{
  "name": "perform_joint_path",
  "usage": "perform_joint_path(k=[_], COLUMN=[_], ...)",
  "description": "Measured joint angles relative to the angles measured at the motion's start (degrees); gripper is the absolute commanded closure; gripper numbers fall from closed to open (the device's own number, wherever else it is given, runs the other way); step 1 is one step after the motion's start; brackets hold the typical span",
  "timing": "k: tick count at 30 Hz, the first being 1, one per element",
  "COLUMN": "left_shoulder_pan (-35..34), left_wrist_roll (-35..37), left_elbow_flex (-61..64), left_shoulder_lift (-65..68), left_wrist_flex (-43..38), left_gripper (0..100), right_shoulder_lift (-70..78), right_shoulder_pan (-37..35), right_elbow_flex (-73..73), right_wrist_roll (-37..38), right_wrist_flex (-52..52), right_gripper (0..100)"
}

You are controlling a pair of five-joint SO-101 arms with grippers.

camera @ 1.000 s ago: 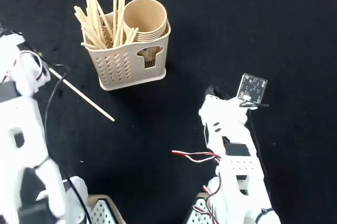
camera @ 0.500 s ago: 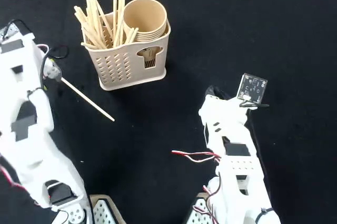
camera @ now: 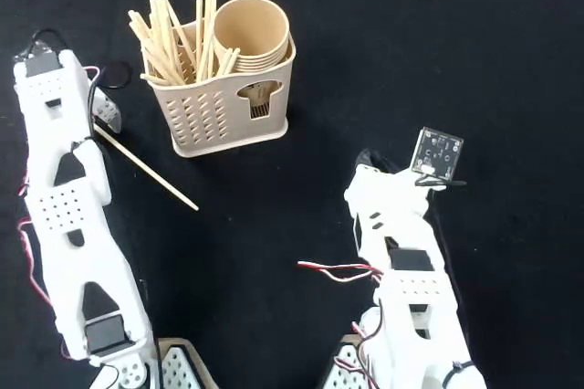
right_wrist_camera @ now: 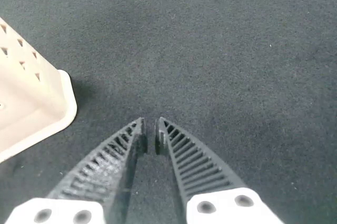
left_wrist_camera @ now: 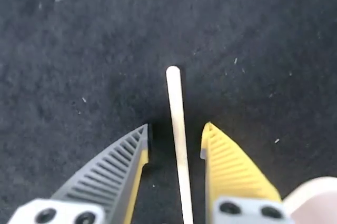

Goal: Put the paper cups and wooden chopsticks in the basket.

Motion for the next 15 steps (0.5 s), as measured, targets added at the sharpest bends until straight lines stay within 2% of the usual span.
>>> perform_joint_path(k=[2,6,10,15], left_shoulder_pan=[-0.2,-0.2,-0.3,-1.1], left_wrist_roll=[0.0,-1.4,-4.0,-4.7], left_elbow_flex=[-6.8,-18.8,-27.9,-29.6], left_shoulder_lift=[4.0,11.0,14.6,15.0], left_wrist_flex=[2.5,7.4,9.5,9.8], left_gripper=[85,98,97,97], right_shoulder_lift=[0.0,0.0,0.0,0.0], right_shoulder_pan=[0.0,0.0,0.0,0.0], right_elbow_flex=[0.0,0.0,0.0,0.0], right_wrist_roll=[0.0,0.0,0.0,0.0], right_wrist_flex=[0.0,0.0,0.0,0.0], right_gripper=[94.6,94.6,94.6,94.6])
